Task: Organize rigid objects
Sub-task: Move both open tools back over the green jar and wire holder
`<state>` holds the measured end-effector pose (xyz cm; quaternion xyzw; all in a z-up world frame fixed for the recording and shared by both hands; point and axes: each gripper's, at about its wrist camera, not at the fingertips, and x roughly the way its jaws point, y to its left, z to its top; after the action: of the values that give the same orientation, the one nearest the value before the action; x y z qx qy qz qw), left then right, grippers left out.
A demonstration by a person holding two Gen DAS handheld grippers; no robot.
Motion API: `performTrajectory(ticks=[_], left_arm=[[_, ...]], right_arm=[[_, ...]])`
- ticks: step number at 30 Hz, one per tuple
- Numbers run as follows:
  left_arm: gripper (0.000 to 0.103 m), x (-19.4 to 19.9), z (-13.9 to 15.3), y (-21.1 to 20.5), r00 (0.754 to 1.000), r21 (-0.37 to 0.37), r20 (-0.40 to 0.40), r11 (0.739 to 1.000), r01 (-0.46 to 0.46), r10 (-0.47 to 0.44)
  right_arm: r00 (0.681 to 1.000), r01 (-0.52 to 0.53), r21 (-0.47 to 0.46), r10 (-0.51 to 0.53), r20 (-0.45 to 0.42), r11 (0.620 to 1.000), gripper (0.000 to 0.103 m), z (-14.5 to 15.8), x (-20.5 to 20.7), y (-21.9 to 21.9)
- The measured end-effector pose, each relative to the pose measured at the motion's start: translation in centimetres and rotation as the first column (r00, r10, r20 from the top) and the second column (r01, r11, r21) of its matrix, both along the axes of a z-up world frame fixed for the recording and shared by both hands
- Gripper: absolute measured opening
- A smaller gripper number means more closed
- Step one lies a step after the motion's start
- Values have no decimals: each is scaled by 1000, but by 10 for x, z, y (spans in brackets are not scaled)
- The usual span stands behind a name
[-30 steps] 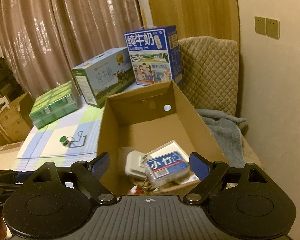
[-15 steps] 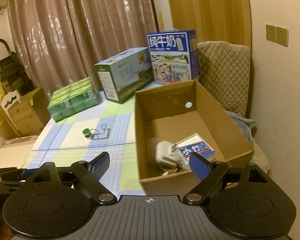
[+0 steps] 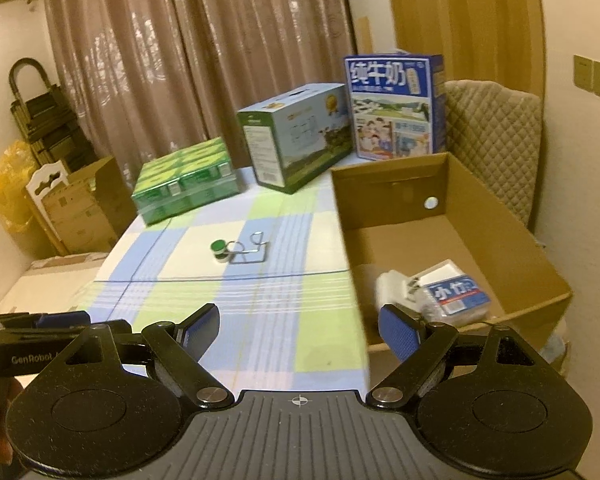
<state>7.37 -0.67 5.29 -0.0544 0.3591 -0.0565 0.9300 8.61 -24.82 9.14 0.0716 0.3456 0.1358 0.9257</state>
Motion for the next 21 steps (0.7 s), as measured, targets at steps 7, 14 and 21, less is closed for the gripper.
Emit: performTrajectory(ticks=[7, 14, 21], left_arm=[[64, 13, -4, 26, 999, 12, -1, 999, -34, 34], [70, 37, -12, 46, 999, 30, 16, 999, -41, 40], [72, 78, -33, 70, 999, 50, 12, 998, -47, 47]], right_arm=[[999, -39, -1, 39, 8, 999, 84, -5, 14, 27], [996, -81, -12, 81, 21, 997, 84, -16, 40, 55], [994, -110, -28, 110, 27, 994, 84, -42, 81, 81]])
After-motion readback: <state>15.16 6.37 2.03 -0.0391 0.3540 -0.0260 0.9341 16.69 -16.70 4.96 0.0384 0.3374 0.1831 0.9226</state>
